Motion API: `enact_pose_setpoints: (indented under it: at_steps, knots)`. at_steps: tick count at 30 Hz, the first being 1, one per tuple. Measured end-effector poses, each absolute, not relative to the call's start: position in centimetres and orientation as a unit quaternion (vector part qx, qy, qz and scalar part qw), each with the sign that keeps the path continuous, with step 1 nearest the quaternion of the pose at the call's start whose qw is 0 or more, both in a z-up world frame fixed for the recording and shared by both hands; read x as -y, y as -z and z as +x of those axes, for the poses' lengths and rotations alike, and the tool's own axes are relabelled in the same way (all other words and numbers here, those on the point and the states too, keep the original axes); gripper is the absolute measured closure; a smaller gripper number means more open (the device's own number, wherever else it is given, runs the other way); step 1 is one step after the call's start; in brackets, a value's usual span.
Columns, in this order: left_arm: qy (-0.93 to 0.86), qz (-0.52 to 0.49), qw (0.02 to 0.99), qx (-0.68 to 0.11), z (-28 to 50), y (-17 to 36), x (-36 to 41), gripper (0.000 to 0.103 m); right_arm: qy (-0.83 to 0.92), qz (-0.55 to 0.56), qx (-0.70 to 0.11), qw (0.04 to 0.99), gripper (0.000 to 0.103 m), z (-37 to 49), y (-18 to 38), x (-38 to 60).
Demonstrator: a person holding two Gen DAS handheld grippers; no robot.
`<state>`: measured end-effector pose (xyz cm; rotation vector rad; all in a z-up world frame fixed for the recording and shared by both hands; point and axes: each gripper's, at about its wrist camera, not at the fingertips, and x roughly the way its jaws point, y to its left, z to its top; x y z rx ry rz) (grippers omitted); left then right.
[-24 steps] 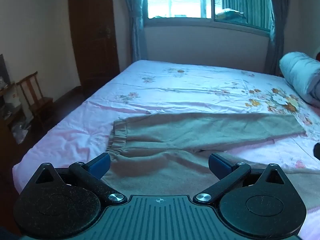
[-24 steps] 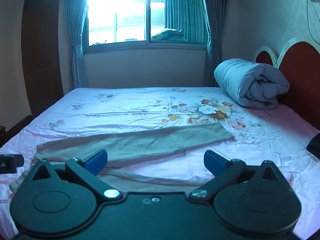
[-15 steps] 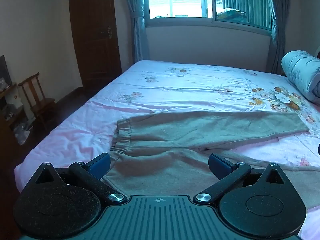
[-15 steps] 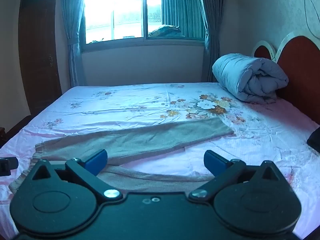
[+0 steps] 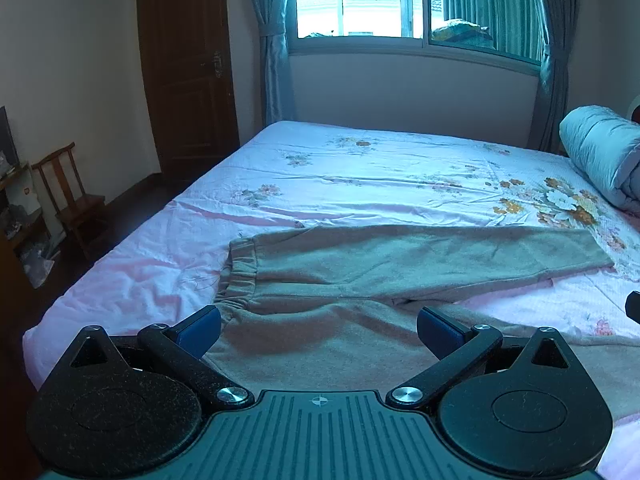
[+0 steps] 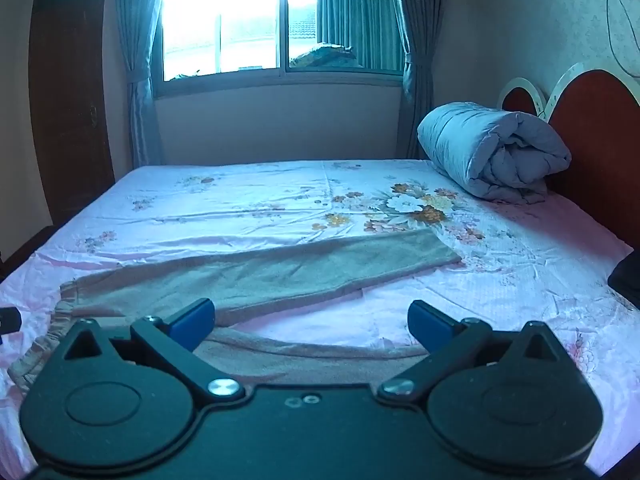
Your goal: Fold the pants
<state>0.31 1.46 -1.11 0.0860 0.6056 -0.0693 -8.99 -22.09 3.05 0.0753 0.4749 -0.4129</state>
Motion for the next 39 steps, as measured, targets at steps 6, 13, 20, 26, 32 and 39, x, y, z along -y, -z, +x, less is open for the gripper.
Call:
enact_pose_setpoints:
  at_steps: [6, 13, 20, 26, 32, 39]
  knots:
    - [0.038, 0.042, 0.95, -0.306, 0.8, 1.7, -1.4, 0.0, 0.205, 0.039, -0.241, 0.948, 0.006, -8.6, -2.6, 22.5]
    - [0.036, 0.044, 0.948, -0.312, 1.4, 2.3, -1.2, 0.0, 0.198, 0.045, -0.247, 0.947, 0.006, -8.2, -2.2, 22.7]
    - [0.033, 0.045, 0.947, -0.316, 1.6, 2.6, -0.9, 0.0, 0.194, 0.052, -0.25, 0.947, 0.006, -8.1, -1.7, 22.9]
    - [0.032, 0.046, 0.947, -0.317, 1.7, 2.8, -0.8, 0.0, 0.191, 0.052, -0.252, 0.947, 0.006, -8.1, -1.6, 23.0]
    - [0.03, 0.046, 0.947, -0.318, 1.8, 2.8, -0.8, 0.0, 0.191, 0.052, -0.253, 0.947, 0.006, -7.9, -1.6, 23.0]
    - [0.027, 0.047, 0.947, -0.318, 1.8, 2.8, -0.7, 0.0, 0.19, 0.052, -0.255, 0.947, 0.006, -7.8, -1.6, 22.9]
